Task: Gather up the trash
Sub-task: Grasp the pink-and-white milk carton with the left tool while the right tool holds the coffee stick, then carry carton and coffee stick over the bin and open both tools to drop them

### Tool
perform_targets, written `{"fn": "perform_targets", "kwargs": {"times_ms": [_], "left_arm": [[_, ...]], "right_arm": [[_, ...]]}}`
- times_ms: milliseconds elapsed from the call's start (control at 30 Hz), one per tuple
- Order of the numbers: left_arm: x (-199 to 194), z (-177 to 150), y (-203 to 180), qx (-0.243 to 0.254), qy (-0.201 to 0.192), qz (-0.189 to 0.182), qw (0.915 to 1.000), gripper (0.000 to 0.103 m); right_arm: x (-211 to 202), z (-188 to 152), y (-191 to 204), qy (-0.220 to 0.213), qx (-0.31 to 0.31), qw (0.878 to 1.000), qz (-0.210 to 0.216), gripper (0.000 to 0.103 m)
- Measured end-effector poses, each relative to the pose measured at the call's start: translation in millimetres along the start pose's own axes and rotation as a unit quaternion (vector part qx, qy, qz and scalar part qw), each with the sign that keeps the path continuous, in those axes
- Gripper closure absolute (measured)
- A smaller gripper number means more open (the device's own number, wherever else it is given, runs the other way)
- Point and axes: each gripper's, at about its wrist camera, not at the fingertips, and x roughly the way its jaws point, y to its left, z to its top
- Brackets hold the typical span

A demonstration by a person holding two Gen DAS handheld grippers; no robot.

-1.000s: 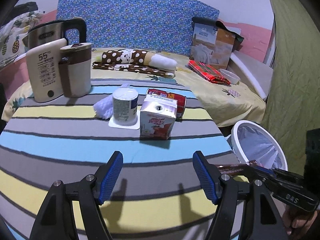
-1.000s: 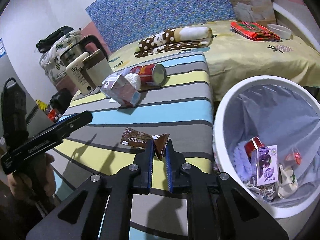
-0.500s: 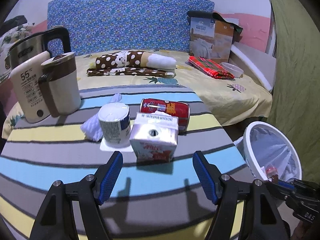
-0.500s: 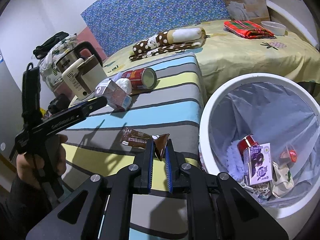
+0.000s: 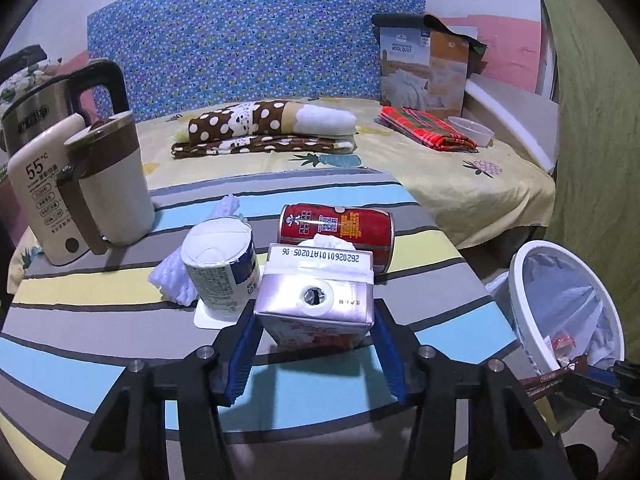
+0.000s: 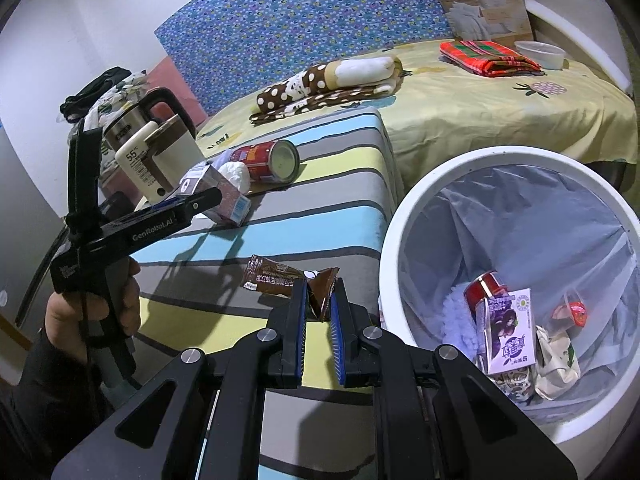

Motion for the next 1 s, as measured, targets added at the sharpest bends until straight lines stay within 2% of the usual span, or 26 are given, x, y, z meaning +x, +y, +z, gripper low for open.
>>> {"fn": "perform_targets", "kwargs": {"times_ms": [467,1000], "left_arm": [[-38.5,-13.1,0.1,-0.011,-0.019,-0.007,0.9997,0.049],[-93.6,-53.7,-4.8,-0.027,-0.018,-0.023,0.9992,0.049]], "right_arm": [[-13.3,-1.2,7.4,-0.008,-0.007,1.000,-0.002,0.090],[-31.9,-9.7,18.2,-0.018,-0.008,1.000,-0.009,0.090]]}}
